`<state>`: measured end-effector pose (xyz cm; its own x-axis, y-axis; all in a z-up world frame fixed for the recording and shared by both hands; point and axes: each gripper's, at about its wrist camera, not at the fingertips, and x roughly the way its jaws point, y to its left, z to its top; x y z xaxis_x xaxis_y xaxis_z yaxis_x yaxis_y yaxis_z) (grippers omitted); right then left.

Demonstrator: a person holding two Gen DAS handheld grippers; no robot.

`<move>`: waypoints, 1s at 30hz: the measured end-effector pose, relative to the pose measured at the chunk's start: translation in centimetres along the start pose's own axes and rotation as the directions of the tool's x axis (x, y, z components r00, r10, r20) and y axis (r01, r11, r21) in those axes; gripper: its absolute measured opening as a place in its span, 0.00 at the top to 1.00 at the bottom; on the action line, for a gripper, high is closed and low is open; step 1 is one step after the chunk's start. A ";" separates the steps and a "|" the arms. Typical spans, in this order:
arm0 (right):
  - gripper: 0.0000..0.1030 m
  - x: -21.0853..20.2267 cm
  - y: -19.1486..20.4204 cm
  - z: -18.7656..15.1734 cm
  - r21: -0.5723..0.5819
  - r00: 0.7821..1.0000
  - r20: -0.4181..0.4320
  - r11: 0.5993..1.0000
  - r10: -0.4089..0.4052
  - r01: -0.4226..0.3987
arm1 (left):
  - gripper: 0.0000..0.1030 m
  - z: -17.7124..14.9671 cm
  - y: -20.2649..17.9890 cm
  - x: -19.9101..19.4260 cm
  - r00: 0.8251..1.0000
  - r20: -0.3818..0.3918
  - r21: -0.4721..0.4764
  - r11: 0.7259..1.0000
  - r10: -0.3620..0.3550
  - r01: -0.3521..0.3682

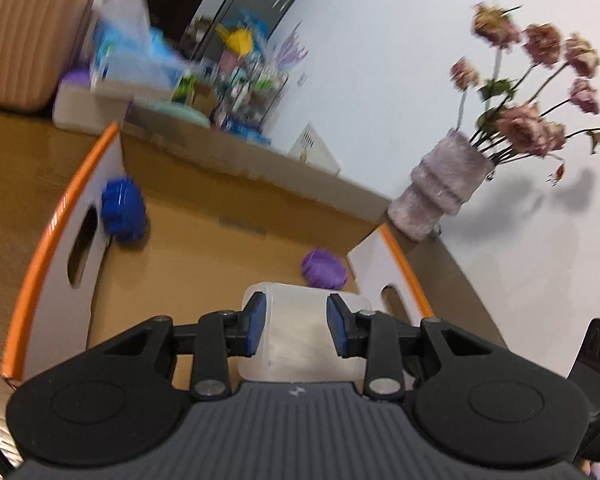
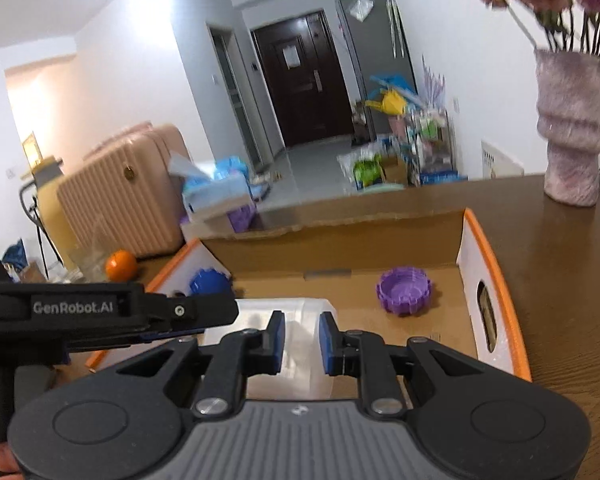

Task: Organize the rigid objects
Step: 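Carry the white container into the box and open the left tool, then withdraw both tools from the box toward the remaining objects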

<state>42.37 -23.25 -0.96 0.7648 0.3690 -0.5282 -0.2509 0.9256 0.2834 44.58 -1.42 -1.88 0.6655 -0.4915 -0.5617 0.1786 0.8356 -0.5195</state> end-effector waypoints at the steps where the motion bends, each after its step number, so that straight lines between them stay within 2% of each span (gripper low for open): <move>1: 0.83 0.4 -0.1 -0.1 0.004 1.000 -0.015 1.000 -0.001 0.001 | 0.68 -0.2 0.4 0.4 1.000 -0.024 -0.009 1.000 0.004 -0.004; 4: 0.82 1.0 -0.3 -0.6 0.007 0.999 -0.049 1.000 -0.001 0.001 | 0.68 -0.7 1.0 0.8 0.998 -0.065 -0.023 1.000 0.013 -0.014; 7: 0.82 1.0 -0.2 -1.1 -0.004 0.997 -0.079 1.000 0.011 -0.011 | 0.64 -0.8 1.1 0.5 0.998 -0.064 -0.017 1.000 0.017 -0.018; 8: 0.80 1.2 -0.1 -1.2 -0.009 0.995 -0.094 1.000 0.017 -0.018 | 0.61 -0.9 1.2 0.5 0.998 -0.057 -0.023 1.000 0.018 -0.020; 12: 0.71 2.4 0.5 -1.8 -0.044 0.989 -0.148 0.999 0.019 -0.026 | 0.61 -1.1 1.1 1.3 0.995 -0.069 -0.002 0.998 0.066 -0.067; 16: 0.70 2.3 1.0 -1.6 -0.066 0.991 -0.130 0.998 -0.003 -0.006 | 0.55 -1.3 0.7 0.1 0.994 -0.055 0.009 0.996 0.094 -0.094; 17: 0.70 1.8 1.3 -1.4 -0.081 0.993 -0.116 0.997 -0.017 0.007 | 0.50 -1.2 0.5 -0.5 0.994 -0.047 0.019 0.995 0.098 -0.097; 20: 0.68 0.0 2.0 -0.8 -0.103 0.996 -0.084 0.994 -0.040 0.031 | 0.47 -1.0 -0.2 -2.9 0.991 -0.010 0.062 0.989 0.132 -0.131; 22: 0.62 -1.6 2.4 -0.4 -0.108 0.997 -0.064 0.993 -0.046 0.039 | 0.43 -1.0 -0.7 -4.9 0.989 0.014 0.085 0.985 0.147 -0.148; 24: 0.48 -3.5 2.8 0.1 -0.114 0.997 -0.038 0.992 -0.062 0.057 | 0.36 -1.2 -1.2 -7.0 0.985 0.047 0.119 0.979 0.164 -0.168; 28: 0.41 -7.3 3.7 0.6 -0.114 0.997 0.011 0.991 -0.076 0.076 | 0.28 -2.2 -2.9 -10.6 0.967 0.132 0.238 0.940 0.217 -0.243; 30: 0.34 -9.1 4.2 0.6 -0.119 0.996 0.034 0.989 -0.083 0.087 | 0.25 -2.8 -3.6 -12.2 0.957 0.169 0.278 0.920 0.237 -0.277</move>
<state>34.76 -22.73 5.52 0.8029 0.2877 -0.5220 -0.2524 0.9575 0.1394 33.79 0.86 4.97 0.8017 -0.2309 -0.5513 0.1817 0.9729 -0.1433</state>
